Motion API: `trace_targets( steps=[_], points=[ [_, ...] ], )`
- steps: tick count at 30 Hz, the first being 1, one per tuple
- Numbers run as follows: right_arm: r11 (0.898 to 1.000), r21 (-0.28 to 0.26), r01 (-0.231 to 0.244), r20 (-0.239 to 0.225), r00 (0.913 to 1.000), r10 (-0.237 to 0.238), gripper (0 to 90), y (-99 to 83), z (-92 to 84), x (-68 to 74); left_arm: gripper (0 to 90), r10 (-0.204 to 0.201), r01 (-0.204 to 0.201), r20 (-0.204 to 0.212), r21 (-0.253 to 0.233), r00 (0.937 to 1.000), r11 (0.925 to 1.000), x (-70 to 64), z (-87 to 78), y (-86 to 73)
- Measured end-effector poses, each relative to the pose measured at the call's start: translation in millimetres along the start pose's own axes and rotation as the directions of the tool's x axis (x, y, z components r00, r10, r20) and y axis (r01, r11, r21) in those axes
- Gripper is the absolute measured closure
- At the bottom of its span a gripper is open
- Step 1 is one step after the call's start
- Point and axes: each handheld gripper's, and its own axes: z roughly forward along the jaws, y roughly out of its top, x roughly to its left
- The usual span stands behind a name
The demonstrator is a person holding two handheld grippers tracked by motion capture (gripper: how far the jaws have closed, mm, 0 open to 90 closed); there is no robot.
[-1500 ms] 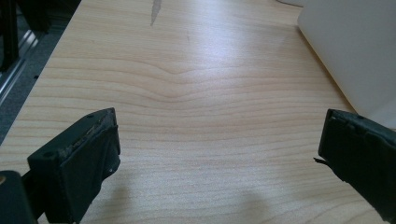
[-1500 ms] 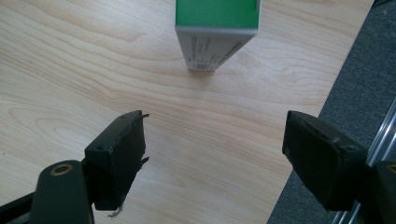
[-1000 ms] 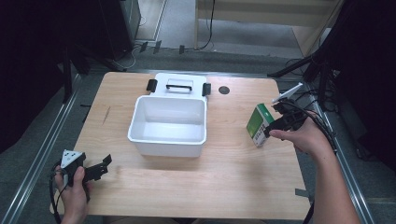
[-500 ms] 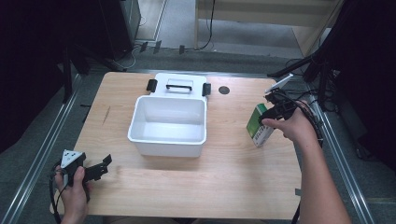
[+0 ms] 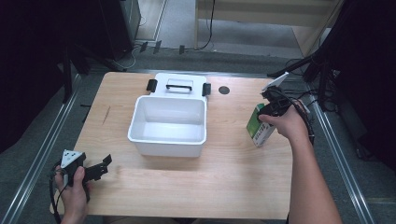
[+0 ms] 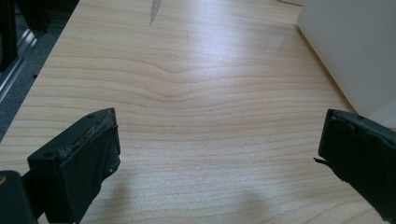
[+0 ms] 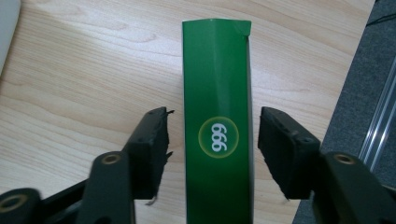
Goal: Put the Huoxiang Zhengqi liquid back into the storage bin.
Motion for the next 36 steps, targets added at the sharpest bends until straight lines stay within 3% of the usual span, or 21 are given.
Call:
trace_targets(
  steps=[5,8,15,16,17,18,20,21,22,23,24,25,26,27,28,29,31,32,34,35,36],
  points=[
    [1.000,0.029,0.003,0.001,1.0000,-0.003,49.4,1.2,7.9,1.5,0.0,0.000,0.000,0.001,0.000,1.0000,1.0000,0.1,0.0,0.0],
    [0.999,0.031,0.023,0.007,0.9997,-0.023,61.0,-0.5,9.1,3.7,0.0,-0.001,0.001,0.001,0.003,1.0000,1.0000,0.1,0.2,0.1],
    [0.997,0.022,0.074,-0.003,0.9973,-0.074,63.8,-1.7,7.3,6.8,0.0,-0.001,0.001,0.000,0.004,1.0000,1.0000,-0.2,0.3,0.1],
    [0.993,0.024,0.113,-0.006,0.9935,-0.113,63.9,-2.6,6.4,9.6,0.0,0.000,0.000,0.000,0.004,1.0000,1.0000,-0.2,0.4,0.2],
    [0.993,0.024,0.113,-0.006,0.9935,-0.113,63.9,-2.6,6.4,9.6,0.0,0.000,0.000,0.000,0.004,1.0000,1.0000,-0.2,0.4,0.2],
    [0.985,0.017,0.169,-0.008,0.9856,-0.169,63.9,-4.0,4.4,12.1,0.0,0.000,0.000,0.000,0.004,1.0000,1.0000,-0.3,0.4,0.1],
    [0.975,0.006,0.223,-0.009,0.9748,-0.223,64.0,-5.3,2.0,14.4,0.0,0.000,0.000,0.000,0.004,1.0000,1.0000,-0.3,0.4,0.2],
    [0.975,0.006,0.223,-0.009,0.9748,-0.223,64.0,-5.3,2.0,14.4,0.0,0.000,0.000,0.000,0.004,1.0000,1.0000,-0.3,0.4,0.2],
    [0.956,-0.008,0.292,-0.003,0.9563,-0.292,64.0,-7.5,-2.4,18.4,0.0,0.001,-0.001,0.000,0.004,1.0000,1.0000,-0.3,0.4,0.2],
    [0.956,-0.008,0.292,-0.003,0.9563,-0.292,64.0,-7.5,-2.4,18.4,0.0,0.001,-0.001,0.000,0.004,1.0000,1.0000,-0.3,0.4,0.2],
    [0.949,-0.012,0.315,-0.004,0.9490,-0.315,64.0,-8.0,-3.9,19.6,0.0,0.001,-0.001,0.000,0.004,1.0000,1.0000,-0.3,0.5,0.2],
    [0.934,-0.022,0.357,-0.024,0.9337,-0.357,64.1,-9.4,-9.1,23.7,0.0,0.002,-0.002,0.000,0.004,1.0000,1.0000,-0.3,0.6,0.1],
    [0.928,-0.031,0.371,-0.031,0.9277,-0.372,64.1,-9.5,-10.7,24.4,0.0,0.002,-0.002,0.000,0.004,1.0000,1.0000,-0.3,0.5,0.2],
    [0.917,-0.047,0.397,-0.049,0.9156,-0.399,64.1,-10.3,-13.6,26.2,0.1,0.002,-0.002,0.000,0.004,1.0000,1.0000,-0.3,0.5,0.2],
    [0.917,-0.047,0.397,-0.049,0.9156,-0.399,64.1,-10.3,-13.6,26.2,0.1,0.002,-0.002,0.000,0.003,1.0000,1.0000,-0.4,0.5,0.1],
    [0.903,-0.071,0.424,-0.065,0.9012,-0.429,64.0,-11.2,-19.0,29.4,0.1,0.002,-0.002,0.000,0.003,1.0000,1.0000,-0.4,0.5,0.1],
    [0.888,-0.093,0.450,-0.076,0.8864,-0.457,64.1,-11.4,-24.2,32.3,0.1,0.002,-0.002,0.000,0.003,1.0000,1.0000,-0.4,0.5,0.1],
    [0.888,-0.093,0.450,-0.076,0.8864,-0.457,64.1,-11.4,-24.2,32.3,0.1,0.002,-0.002,0.000,0.003,1.0000,1.0000,-0.4,0.5,0.1],
    [0.866,-0.114,0.488,-0.077,0.8643,-0.497,64.1,-12.0,-31.7,37.1,0.1,0.003,-0.003,0.001,0.005,1.0000,1.0000,-0.5,0.6,0.1],
    [0.840,-0.130,0.527,-0.078,0.8388,-0.539,64.1,-12.4,-38.4,40.9,0.1,0.003,-0.003,0.000,0.005,1.0000,1.0000,-0.5,0.6,0.1],
    [0.829,-0.137,0.543,-0.079,0.8278,-0.555,64.1,-12.5,-41.0,42.2,0.1,0.004,-0.004,0.000,0.005,1.0000,1.0000,-0.5,0.6,0.2]
  ],
)
